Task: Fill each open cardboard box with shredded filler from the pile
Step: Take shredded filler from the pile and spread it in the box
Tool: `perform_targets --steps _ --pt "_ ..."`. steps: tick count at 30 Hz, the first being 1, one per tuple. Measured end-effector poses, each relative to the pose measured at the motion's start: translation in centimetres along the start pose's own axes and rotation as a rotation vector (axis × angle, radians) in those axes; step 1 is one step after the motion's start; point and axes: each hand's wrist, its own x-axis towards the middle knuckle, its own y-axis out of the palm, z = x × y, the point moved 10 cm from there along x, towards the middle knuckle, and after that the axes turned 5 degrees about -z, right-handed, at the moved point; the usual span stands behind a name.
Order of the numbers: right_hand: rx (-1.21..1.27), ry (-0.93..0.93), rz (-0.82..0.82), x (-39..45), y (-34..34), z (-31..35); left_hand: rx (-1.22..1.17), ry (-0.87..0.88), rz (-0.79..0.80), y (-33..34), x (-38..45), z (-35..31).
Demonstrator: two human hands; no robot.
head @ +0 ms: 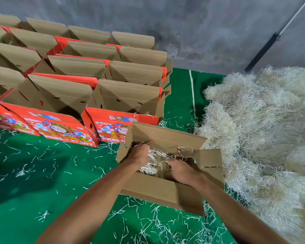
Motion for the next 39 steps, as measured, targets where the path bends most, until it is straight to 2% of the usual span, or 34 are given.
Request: perform_targets --steps 2,6,9,12,14,16,17,19,21,22,23,25,27,28,33,36,39 --pt "-0.155 0.029 0.019 0.1 0.4 -0.5 0.089 0.062 -0.018 -0.2 -0.2 -1.3" --pt "-0.489 0.140 0.115 0.0 1.2 -1.9 0.164 0.027 -0.030 -0.9 -0.4 -0.8" --pt "-0.550 0.164 0.174 -0.5 1.6 -2.8 0.269 0.088 0.001 -0.7 -0.7 -1.4" --pt "-0.473 0.158 0.182 -0.6 1.4 -2.6 0.359 0.191 0.226 2.3 -2.0 -1.3" --pt "-0.403 0.151 0.193 -0.6 1.2 -2.0 0.365 0.106 0.401 4.1 -3.0 0.4" --pt "-0.404 0.124 0.163 -0.5 0.4 -1.1 0.354 0.049 0.468 4.8 -3.5 1.2" --pt "-0.451 0.100 0.131 -0.3 -0.4 -0.5 0.359 0.054 0.441 4.6 -3.4 1.0" --pt "-0.544 0.032 0.022 0.2 -1.9 1.1 0.388 0.095 0.280 3.1 -2.8 -0.4" --pt "-0.473 -0.064 -0.090 0.8 -2.5 3.1 0.343 0.139 0.079 1.1 -2.2 -2.2" --pt "-0.429 -0.098 -0.090 1.3 -2.0 3.7 0.287 0.164 0.024 0.5 -2.2 -2.9" --pt "-0.387 -0.113 -0.062 1.6 -1.2 3.9 0.218 0.171 0.035 0.7 -2.1 -3.2" --pt "-0.351 -0.065 0.035 2.4 1.1 2.7 0.137 0.131 0.227 2.9 -2.4 -2.5" --pt "-0.389 0.013 0.149 2.8 3.6 0.5 0.272 0.078 0.462 6.0 -3.7 -1.0" --pt "-0.422 0.046 0.197 2.9 4.4 -0.6 0.344 0.045 0.519 6.9 -4.3 -0.2" --pt "-0.534 0.195 0.298 3.1 5.0 -3.0 0.369 -0.021 0.463 8.7 -3.8 0.9" --pt "-0.584 0.200 0.337 2.7 5.4 -3.5 0.419 0.025 0.415 8.6 -3.5 0.8" --pt "-0.610 0.189 0.296 2.6 5.4 -3.9 0.448 0.120 0.394 8.5 -3.6 0.2"
